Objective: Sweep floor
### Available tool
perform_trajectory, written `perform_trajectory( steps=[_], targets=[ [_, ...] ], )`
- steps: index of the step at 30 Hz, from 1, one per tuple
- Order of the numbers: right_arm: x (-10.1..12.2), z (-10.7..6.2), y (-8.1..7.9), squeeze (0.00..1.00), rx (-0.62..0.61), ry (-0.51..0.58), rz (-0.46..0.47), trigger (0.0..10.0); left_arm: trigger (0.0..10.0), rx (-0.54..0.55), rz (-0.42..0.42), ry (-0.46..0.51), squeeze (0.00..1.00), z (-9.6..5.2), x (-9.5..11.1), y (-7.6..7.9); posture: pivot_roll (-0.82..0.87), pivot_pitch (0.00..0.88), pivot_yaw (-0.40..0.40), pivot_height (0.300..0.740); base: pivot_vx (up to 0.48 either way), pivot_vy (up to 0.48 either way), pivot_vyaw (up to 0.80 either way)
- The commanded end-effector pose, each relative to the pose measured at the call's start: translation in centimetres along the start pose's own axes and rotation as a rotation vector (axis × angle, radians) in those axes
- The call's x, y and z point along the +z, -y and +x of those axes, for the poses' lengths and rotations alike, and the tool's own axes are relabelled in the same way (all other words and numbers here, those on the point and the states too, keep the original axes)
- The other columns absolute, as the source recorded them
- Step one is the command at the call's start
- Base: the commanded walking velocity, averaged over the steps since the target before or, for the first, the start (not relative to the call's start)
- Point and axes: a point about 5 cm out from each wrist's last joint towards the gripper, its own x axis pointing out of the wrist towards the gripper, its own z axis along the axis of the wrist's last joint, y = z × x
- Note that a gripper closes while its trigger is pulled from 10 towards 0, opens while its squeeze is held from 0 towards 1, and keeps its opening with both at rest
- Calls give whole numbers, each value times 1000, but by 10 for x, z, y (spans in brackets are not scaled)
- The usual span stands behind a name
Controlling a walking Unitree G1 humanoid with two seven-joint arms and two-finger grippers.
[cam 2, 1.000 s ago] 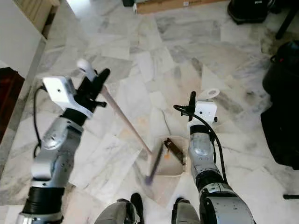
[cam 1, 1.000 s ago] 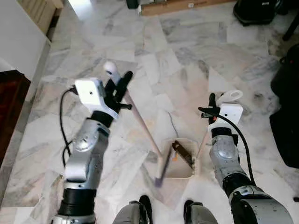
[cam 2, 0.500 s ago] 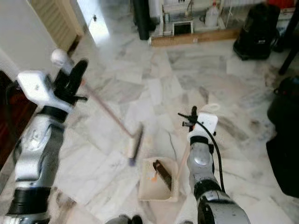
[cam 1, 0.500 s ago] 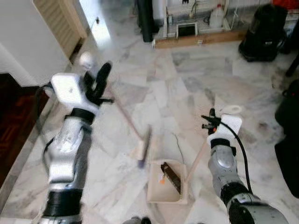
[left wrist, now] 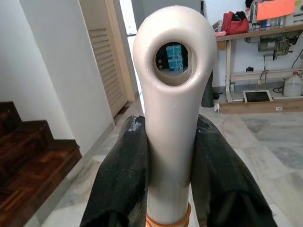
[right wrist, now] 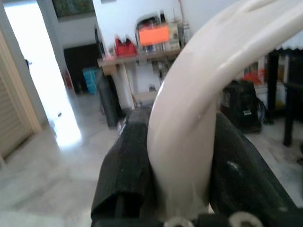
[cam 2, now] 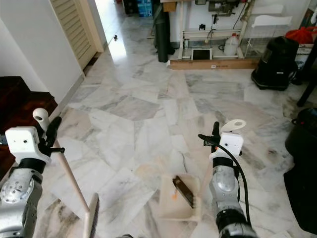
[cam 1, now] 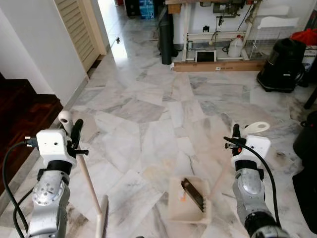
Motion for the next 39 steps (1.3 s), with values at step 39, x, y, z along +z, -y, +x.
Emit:
perform_trajectory(
  steps=[39],
  targets=[
    [92, 10, -47, 0, 83, 156, 184, 10000, 10000, 50, -22, 128, 0, 7, 25, 25, 54, 0, 93, 740, 0, 0, 590]
  ],
)
